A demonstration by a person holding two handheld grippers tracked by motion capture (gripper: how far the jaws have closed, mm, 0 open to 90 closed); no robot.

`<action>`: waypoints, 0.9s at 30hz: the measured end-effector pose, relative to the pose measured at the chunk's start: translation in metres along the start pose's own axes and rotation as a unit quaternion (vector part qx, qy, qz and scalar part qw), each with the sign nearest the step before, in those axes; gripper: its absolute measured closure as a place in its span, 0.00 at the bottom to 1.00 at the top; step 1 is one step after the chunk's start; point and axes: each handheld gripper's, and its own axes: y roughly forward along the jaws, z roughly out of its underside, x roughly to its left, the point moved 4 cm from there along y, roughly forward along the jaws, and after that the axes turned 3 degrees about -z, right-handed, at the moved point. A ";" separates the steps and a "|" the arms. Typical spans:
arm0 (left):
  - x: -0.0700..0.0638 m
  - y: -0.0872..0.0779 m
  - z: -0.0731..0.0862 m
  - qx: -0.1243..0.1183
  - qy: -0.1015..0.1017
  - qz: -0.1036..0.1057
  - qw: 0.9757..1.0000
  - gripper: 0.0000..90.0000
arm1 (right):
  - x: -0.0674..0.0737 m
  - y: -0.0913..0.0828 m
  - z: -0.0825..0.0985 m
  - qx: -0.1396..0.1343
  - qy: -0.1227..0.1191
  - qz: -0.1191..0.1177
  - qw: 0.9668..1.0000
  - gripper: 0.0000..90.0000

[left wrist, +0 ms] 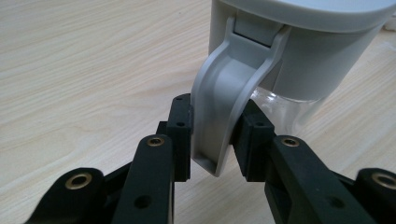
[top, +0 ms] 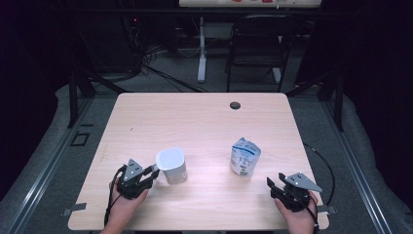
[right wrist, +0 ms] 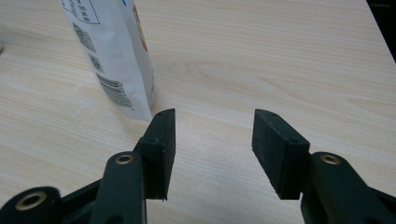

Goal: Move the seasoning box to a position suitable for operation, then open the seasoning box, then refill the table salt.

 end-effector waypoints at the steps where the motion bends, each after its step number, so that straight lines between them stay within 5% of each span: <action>1: -0.001 0.000 0.000 0.000 0.006 0.004 1.000 0.78 | 0.000 0.000 0.000 0.000 0.001 -0.001 1.000 0.55; 27: -0.010 -0.009 0.004 0.007 0.055 0.060 0.997 0.79 | 0.005 0.009 -0.007 -0.004 -0.002 -0.019 1.000 0.55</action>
